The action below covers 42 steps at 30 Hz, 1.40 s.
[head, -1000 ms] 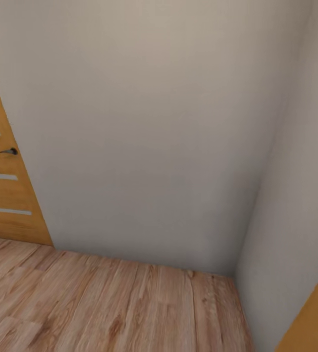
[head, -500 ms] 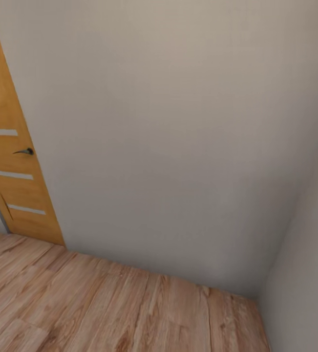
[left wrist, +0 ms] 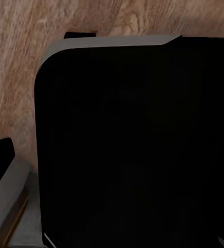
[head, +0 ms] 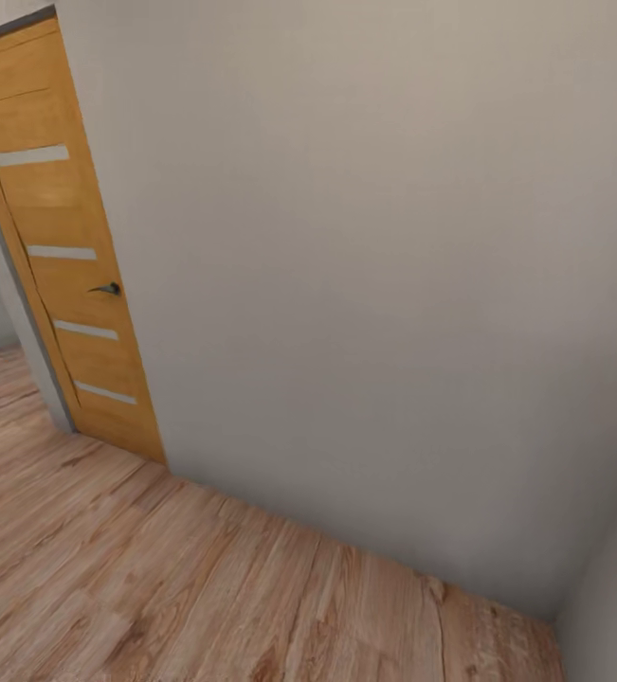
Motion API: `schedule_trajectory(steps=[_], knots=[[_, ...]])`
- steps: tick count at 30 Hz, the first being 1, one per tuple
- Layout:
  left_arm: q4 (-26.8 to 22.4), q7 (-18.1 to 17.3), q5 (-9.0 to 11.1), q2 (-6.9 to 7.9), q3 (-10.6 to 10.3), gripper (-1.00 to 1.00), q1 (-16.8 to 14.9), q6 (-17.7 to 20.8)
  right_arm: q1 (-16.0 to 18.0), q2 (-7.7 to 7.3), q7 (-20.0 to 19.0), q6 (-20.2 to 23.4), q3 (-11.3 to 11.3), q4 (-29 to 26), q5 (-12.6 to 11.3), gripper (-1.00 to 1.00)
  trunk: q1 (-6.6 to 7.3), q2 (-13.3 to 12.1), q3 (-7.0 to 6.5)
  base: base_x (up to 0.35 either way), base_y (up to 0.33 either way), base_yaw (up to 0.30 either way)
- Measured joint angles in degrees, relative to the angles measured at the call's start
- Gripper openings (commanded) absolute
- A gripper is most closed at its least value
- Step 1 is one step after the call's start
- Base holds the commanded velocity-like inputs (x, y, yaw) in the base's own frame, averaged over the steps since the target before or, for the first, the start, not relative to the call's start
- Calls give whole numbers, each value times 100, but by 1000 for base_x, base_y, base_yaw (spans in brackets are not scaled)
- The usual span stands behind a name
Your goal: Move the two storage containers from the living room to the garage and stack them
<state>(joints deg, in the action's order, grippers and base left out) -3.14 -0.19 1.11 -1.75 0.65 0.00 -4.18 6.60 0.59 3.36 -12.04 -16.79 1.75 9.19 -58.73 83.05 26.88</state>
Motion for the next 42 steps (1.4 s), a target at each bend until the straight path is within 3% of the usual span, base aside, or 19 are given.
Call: schedule_trajectory(steps=[2, 3, 4, 5, 8, 10, 12, 14, 17, 28, 42], knots=[[-1, 5, 0, 0, 0, 100, 0, 0, 0, -4, 3, 0, 4, 0, -209, 100, 0, 0, 0, 0, 0, 280], [0, 13, 2, 0, 0, 100, 0, 0, 1, -24, 7, 6, 24, 0, -626, 100, 0, 0, 0, 0, 0, 281], [0, 14, 6, 0, 0, 100, 0, 0, 1, -29, 11, 7, 25, 0, -729, 100, 0, 0, 0, 0, 0, 281], [0, 17, 51, 0, 1, 100, 0, 0, 1, -41, 31, 13, 35, 0, -975, 100, 0, 0, 0, 0, 0, 281], [0, 18, 178, 5, -2, 100, 0, -1, 0, -47, 46, 14, 37, 0, -1084, 100, 0, 0, 0, 0, 0, 281], [0, 19, 484, 11, -5, 100, 0, -2, 0, -50, 67, 15, 39, 0, -1146, 100, 0, 0, 0, 0, 0, 281], [0, 24, 1008, 22, -16, 100, 0, -1, 0, -52, 77, 15, 39, 0, -1176, 100, 0, 0, 0, 0, 0, 281], [0, 26, 1276, 25, -19, 100, 0, -1, 0, -52, 79, 15, 38, 0, -1184, 100, 0, 0, 0, 0, 0, 281], [0, 27, 1399, 26, -22, 100, 0, -2, 0, -52, 81, 15, 38, 0, -1188, 100, 0, 0, 0, 0, 0, 281], [-4, 19, 1471, 31, -31, 100, 0, -9, 0, -62, 82, 7, 35, 0, -1190, 100, 1, 0, 0, 20, 0, 281], [-2, 19, 1480, 30, -31, 100, 0, -9, 1, -70, 82, 8, 29, 0, -1190, 100, 2, 0, 0, 201, 0, 281]])
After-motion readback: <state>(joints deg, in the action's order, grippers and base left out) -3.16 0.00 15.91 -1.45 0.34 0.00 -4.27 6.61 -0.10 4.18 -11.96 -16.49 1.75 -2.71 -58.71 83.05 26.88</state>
